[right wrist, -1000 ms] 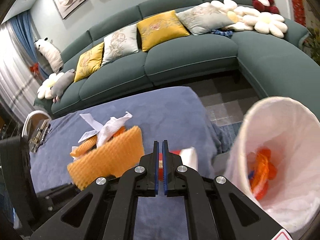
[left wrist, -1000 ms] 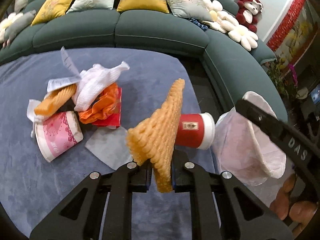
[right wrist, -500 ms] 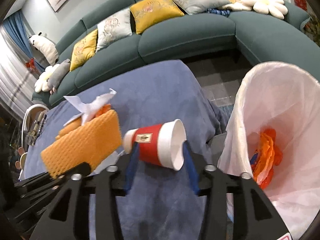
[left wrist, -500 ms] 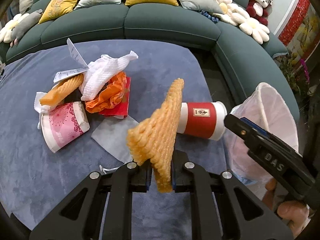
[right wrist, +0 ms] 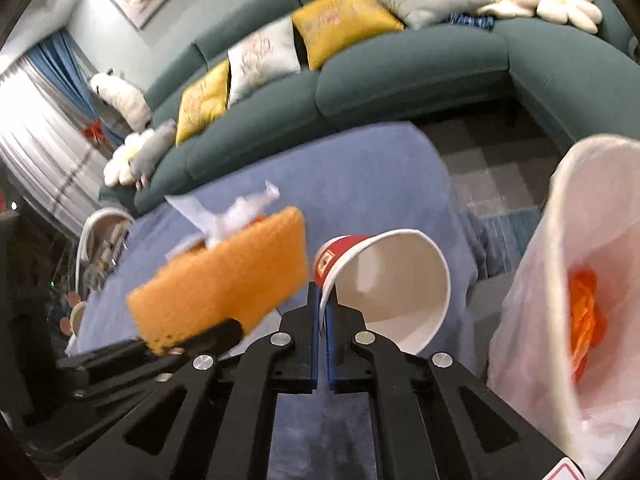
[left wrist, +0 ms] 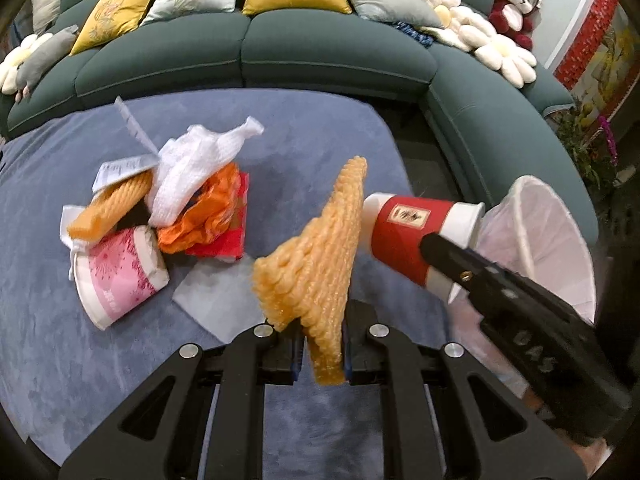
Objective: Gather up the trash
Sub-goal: 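Carry the cloth and the red cup over the white bin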
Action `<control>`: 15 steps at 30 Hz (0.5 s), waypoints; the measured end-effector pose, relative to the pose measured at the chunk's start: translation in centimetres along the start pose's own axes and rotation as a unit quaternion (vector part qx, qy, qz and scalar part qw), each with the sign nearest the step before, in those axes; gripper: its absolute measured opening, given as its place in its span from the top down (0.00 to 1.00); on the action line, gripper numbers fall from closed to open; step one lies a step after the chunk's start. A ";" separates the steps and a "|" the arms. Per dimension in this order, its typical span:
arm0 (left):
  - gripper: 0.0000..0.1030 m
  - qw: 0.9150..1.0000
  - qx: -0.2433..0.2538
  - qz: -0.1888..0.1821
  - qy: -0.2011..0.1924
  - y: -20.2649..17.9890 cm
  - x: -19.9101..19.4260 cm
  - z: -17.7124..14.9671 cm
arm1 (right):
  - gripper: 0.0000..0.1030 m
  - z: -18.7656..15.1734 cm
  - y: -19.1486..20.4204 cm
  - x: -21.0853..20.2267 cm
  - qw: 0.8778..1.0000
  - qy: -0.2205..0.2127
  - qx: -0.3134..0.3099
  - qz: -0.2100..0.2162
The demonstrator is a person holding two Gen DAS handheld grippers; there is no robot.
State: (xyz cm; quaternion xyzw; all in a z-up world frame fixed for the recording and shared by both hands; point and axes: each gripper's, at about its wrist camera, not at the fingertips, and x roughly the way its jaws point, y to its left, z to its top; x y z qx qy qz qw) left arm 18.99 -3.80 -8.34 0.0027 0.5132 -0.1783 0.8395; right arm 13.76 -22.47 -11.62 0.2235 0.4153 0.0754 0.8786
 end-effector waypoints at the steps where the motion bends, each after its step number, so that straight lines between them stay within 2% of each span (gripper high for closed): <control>1: 0.87 1.000 0.004 -0.004 -0.003 -0.5 -0.4 0.2 | 0.96 0.4 -0.1 -1.1 1.000 -0.014 0.005 -0.003; 5: 0.87 0.999 0.025 -0.028 -0.021 -3.8 -2.0 1.0 | 0.96 1.7 -1.4 -5.8 0.997 -0.067 0.024 -0.017; 8: 0.87 0.997 0.048 -0.051 -0.033 -6.9 -2.8 1.4 | 0.96 2.0 -3.1 -10.0 0.992 -0.109 0.033 -0.055; 13: 0.87 0.991 0.088 -0.098 -0.037 -13.0 -3.5 1.6 | 0.96 0.9 -7.1 -14.5 0.982 -0.134 0.054 -0.122; 15: 0.87 0.988 0.105 -0.106 -0.035 -15.2 -3.4 1.4 | 0.96 0.0 -8.6 -15.6 0.979 -0.136 0.070 -0.135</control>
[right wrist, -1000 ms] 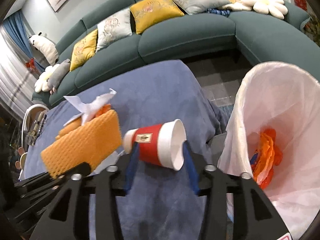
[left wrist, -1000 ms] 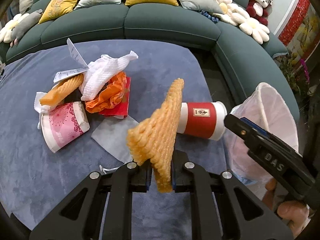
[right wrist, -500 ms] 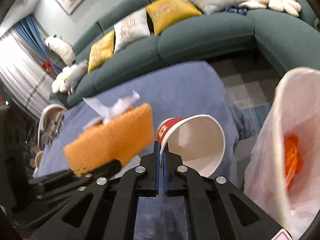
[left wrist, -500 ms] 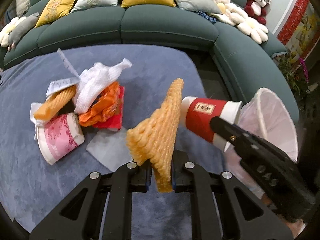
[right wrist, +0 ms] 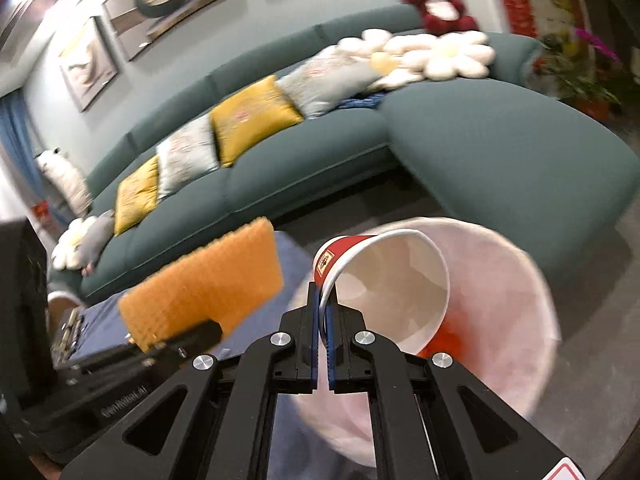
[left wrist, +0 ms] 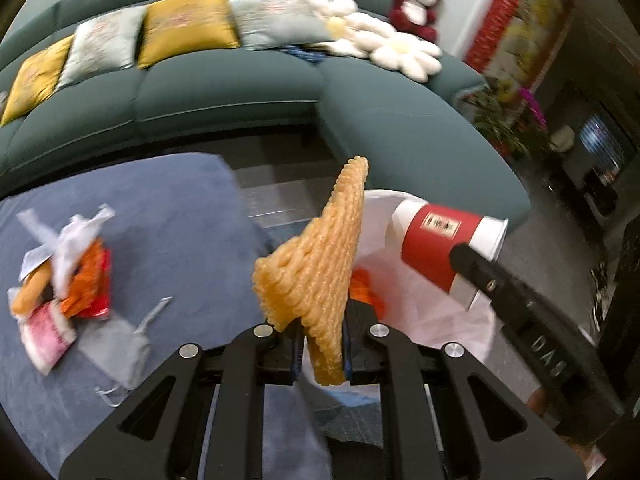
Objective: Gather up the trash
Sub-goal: 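Carry the cloth and the red cup over the white bin, then open both grippers to drop the cloth and cup into the bin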
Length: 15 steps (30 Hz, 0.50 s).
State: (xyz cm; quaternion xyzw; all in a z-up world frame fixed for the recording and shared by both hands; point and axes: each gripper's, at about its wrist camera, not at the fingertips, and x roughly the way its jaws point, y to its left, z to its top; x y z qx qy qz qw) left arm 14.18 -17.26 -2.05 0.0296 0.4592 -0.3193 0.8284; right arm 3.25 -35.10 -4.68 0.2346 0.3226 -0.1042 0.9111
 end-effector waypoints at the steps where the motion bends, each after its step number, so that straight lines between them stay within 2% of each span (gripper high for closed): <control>1: 0.87 1.000 0.009 -0.005 0.004 -1.2 0.4 -0.1 | 0.96 -0.2 -1.0 -0.3 1.000 0.000 0.009 -0.006; 6: 0.82 0.999 0.025 -0.021 0.026 -4.8 2.5 -0.3 | 0.94 -1.1 -4.1 -1.1 0.999 0.007 0.027 -0.025; 7: 0.79 0.999 0.023 -0.022 0.030 -5.3 2.9 -0.3 | 0.93 -1.2 -4.1 -1.1 0.999 0.008 0.028 -0.027; 8: 0.65 0.999 0.021 -0.016 0.032 -5.5 3.2 -0.3 | 0.89 -1.3 -4.4 -1.2 0.999 0.004 0.032 -0.034; 9: 0.57 0.999 0.020 -0.006 0.030 -5.7 3.4 -0.3 | 0.87 -1.1 -4.6 -1.2 0.999 0.003 0.034 -0.035; 11: 0.49 1.000 0.014 0.005 0.025 -5.5 3.4 -0.2 | 0.86 -1.0 -4.6 -1.3 0.999 -0.003 0.038 -0.036; 13: 0.47 1.000 0.006 0.005 0.025 -5.2 3.1 -0.2 | 0.84 -0.8 -4.7 -1.7 0.999 -0.012 0.042 -0.033; 15: 0.45 1.000 0.004 0.012 0.020 -4.6 2.7 -0.3 | 0.79 -0.8 -4.5 -2.0 0.998 -0.017 0.040 -0.034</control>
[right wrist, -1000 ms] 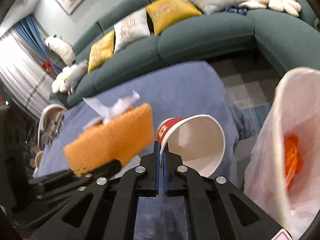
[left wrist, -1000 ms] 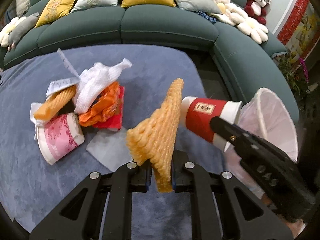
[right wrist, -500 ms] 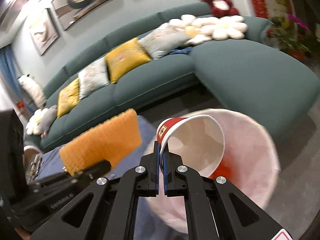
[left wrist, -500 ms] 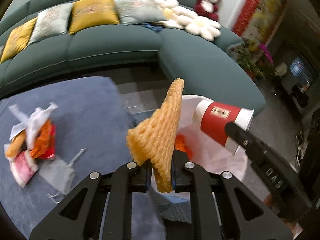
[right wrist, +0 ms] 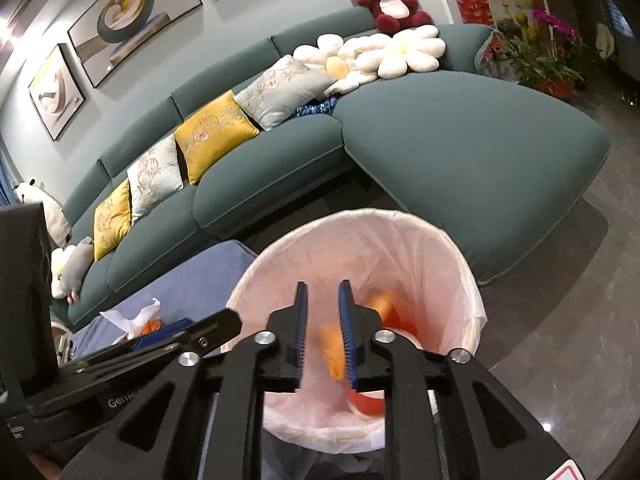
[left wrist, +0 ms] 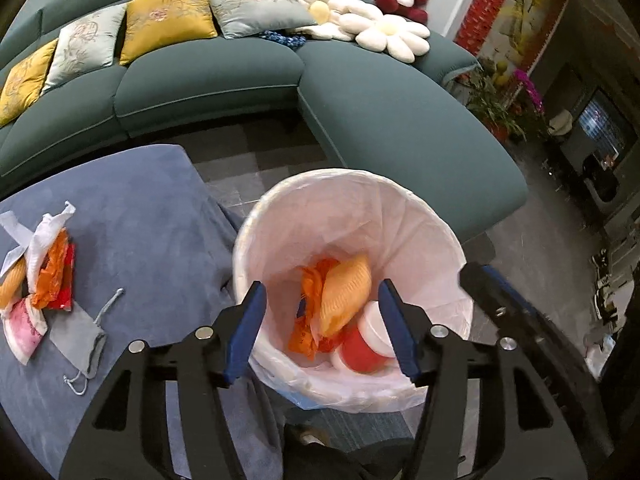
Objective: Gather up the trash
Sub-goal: 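Open both grippers to drop the cloth and cup into the bin, then move both grippers back over the trash pile on the cushion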
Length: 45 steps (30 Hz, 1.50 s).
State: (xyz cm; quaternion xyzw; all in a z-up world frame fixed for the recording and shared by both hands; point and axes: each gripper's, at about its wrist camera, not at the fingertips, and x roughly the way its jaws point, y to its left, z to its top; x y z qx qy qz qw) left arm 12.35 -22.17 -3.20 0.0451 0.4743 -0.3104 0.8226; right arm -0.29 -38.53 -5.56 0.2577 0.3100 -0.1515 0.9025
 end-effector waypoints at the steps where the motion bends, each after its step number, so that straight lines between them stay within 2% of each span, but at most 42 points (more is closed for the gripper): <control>1: 0.44 1.000 0.000 0.004 -0.002 0.2 -0.2 -0.1 | 0.78 0.1 0.3 -0.1 1.000 -0.002 -0.002 0.003; 9: 0.41 0.999 -0.039 0.026 -0.012 4.2 -2.2 -1.0 | 0.78 0.0 3.4 -0.6 0.999 -0.004 -0.033 0.020; 16: 0.40 0.994 -0.089 0.060 -0.022 10.8 -4.9 -2.6 | 0.74 -1.4 8.5 -0.1 0.996 0.014 -0.069 0.051; 20: 0.33 0.988 -0.115 0.095 -0.030 15.0 -6.7 -3.8 | 0.73 -2.8 12.5 0.7 0.993 0.032 -0.091 0.074; 27: 0.31 0.976 -0.150 0.154 -0.031 22.2 -8.5 -5.9 | 0.71 -5.8 18.9 3.0 0.984 0.072 -0.128 0.104; 31: 0.24 0.969 -0.168 0.176 -0.034 26.4 -9.0 -7.0 | 0.70 -7.5 22.4 4.8 0.977 0.102 -0.140 0.123; 33: 0.23 0.969 -0.161 0.185 -0.034 28.0 -8.9 -7.5 | 0.70 -8.1 23.7 5.7 0.974 0.113 -0.146 0.132; 39: 0.23 0.973 -0.083 0.209 -0.048 30.6 -7.9 -7.9 | 0.69 -8.8 27.9 9.0 0.963 0.139 -0.163 0.160; 45: 0.23 0.978 -0.042 0.194 -0.061 32.6 -6.0 -7.1 | 0.69 -8.6 31.3 13.9 0.952 0.170 -0.181 0.178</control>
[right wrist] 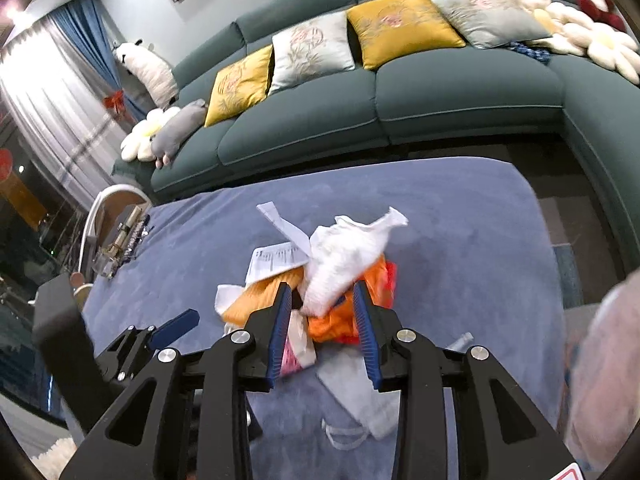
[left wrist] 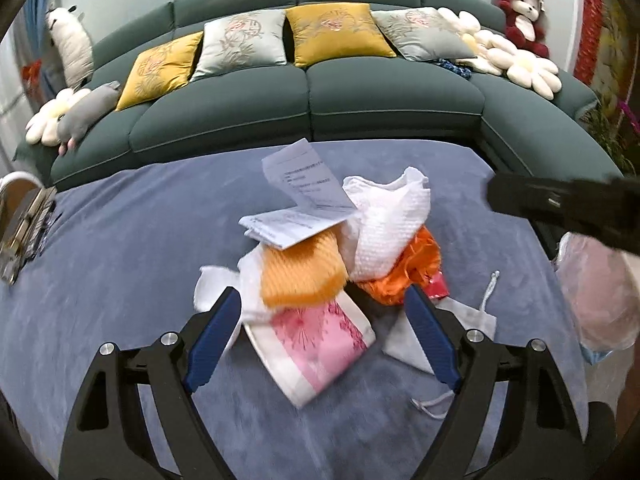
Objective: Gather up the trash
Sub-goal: 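Move both grippers back over the trash pile on the cushion, then grasp the white receipt with the right gripper while the left gripper grasps the orange mesh cloth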
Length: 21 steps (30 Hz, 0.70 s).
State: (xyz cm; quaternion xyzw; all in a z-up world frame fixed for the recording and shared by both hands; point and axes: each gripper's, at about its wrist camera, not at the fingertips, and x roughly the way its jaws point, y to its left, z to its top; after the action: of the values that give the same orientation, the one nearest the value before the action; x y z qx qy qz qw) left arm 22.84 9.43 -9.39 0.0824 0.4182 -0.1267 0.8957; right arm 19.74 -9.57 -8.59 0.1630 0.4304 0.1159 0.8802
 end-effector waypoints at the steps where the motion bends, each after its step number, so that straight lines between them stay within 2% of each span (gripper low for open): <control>1: 0.23 1.000 0.004 -0.003 -0.001 0.0 0.3 0.1 | 0.69 0.5 0.2 1.1 1.000 0.007 -0.004 0.005; 6: 0.25 1.000 0.019 -0.007 -0.003 0.5 2.0 0.4 | 0.69 2.3 1.2 5.1 0.999 0.035 -0.028 0.024; 14: 0.25 1.000 -0.023 -0.020 0.002 1.8 3.0 0.2 | 0.69 3.9 3.3 11.5 0.994 0.072 -0.074 0.027; 16: 0.25 0.999 -0.027 -0.017 0.005 2.1 3.4 0.2 | 0.77 4.0 3.1 12.4 0.994 0.076 -0.070 0.023; 17: 0.25 0.999 -0.031 -0.018 0.008 2.3 3.6 0.2 | 0.92 4.0 2.9 12.6 0.995 0.076 -0.067 0.025; 18: 0.25 0.999 -0.034 -0.017 0.009 2.4 3.7 0.2 | 0.98 4.0 2.8 12.6 0.995 0.077 -0.065 0.029; 21: 0.25 0.999 -0.041 -0.021 0.010 2.6 3.9 0.4 | 0.98 4.2 2.2 11.0 0.996 0.054 -0.063 0.018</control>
State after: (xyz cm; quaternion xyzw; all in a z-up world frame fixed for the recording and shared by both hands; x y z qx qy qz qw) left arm 26.30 11.21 -12.03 0.0379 0.4336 -0.1275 0.8912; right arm 29.56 -4.50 -13.28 0.1081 0.4660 0.1671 0.8621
